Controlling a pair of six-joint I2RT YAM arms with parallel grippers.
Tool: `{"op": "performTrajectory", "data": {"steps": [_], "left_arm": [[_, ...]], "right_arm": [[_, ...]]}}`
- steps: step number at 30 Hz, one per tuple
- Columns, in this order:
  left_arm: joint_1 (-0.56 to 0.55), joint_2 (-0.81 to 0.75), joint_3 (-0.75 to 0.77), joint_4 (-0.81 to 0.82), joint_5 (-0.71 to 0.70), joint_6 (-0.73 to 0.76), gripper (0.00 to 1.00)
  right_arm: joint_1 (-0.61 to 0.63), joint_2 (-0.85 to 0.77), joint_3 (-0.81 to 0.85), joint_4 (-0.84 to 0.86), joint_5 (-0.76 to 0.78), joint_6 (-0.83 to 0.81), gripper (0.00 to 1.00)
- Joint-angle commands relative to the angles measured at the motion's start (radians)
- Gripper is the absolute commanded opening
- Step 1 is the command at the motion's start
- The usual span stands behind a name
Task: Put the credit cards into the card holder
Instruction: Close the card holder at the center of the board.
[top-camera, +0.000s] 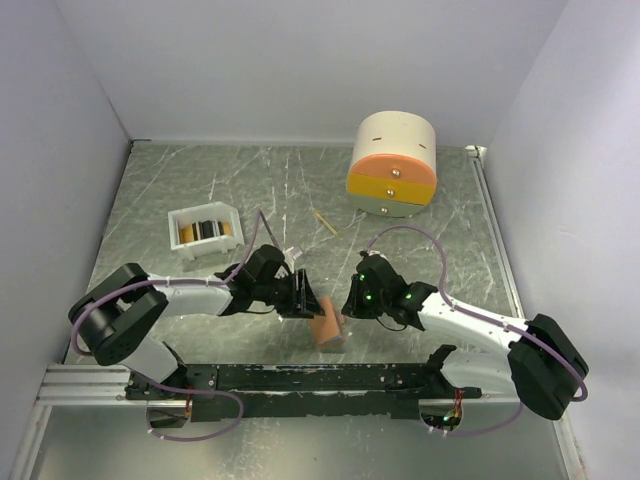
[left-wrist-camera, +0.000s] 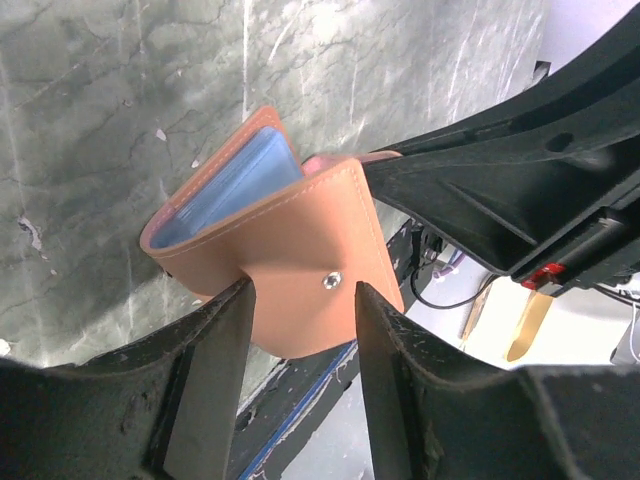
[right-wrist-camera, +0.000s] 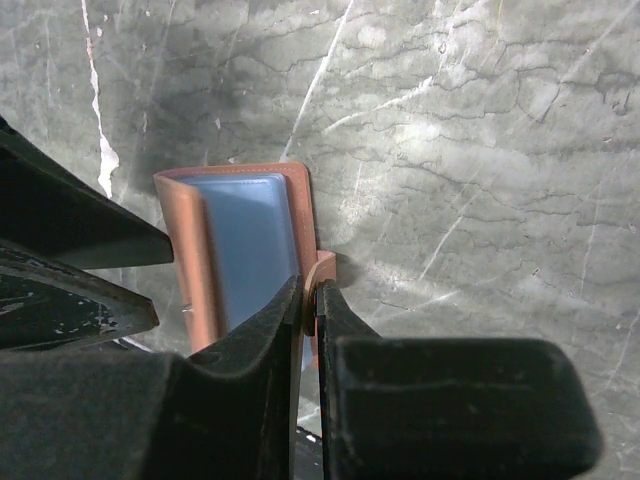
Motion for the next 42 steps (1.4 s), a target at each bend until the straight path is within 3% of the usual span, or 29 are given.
{"op": "performTrajectory", "data": {"steps": [1,5,9,12,18,23,35,42], "left_arm": [[-0.006,0.03,0.023,0.068,0.049,0.012,0.56],[-0.008,0.026,0.017,0.106,0.069,-0.005,0.55],[-0.007,0.044,0.024,0.074,0.051,0.006,0.29],[-0.007,0.072,0.028,0.053,0.039,0.016,0.24],[-0.008,0.124,0.054,0.008,0.03,0.055,0.25],[-0.009,0.183,0.055,0.063,0.087,0.042,0.25],[-0.011,0.179,0.097,-0.082,0.0,0.102,0.25],[-0.013,0.14,0.109,-0.174,-0.096,0.121,0.26]], "right_arm": [[0.002,-0.008,-0.005,-0.012,0.019,-0.014,0.08],[0.003,-0.005,-0.003,-0.011,0.018,-0.013,0.08],[0.002,-0.019,-0.005,-0.017,0.016,-0.008,0.11],[0.002,-0.032,-0.005,-0.029,0.015,-0.01,0.15],[0.003,-0.054,-0.002,-0.014,-0.044,-0.012,0.25],[-0.001,-0.111,-0.017,0.001,-0.055,-0.019,0.32],[-0.064,-0.148,-0.047,0.02,-0.09,-0.026,0.21],[-0.138,-0.127,-0.076,0.061,-0.168,-0.028,0.26]]}}
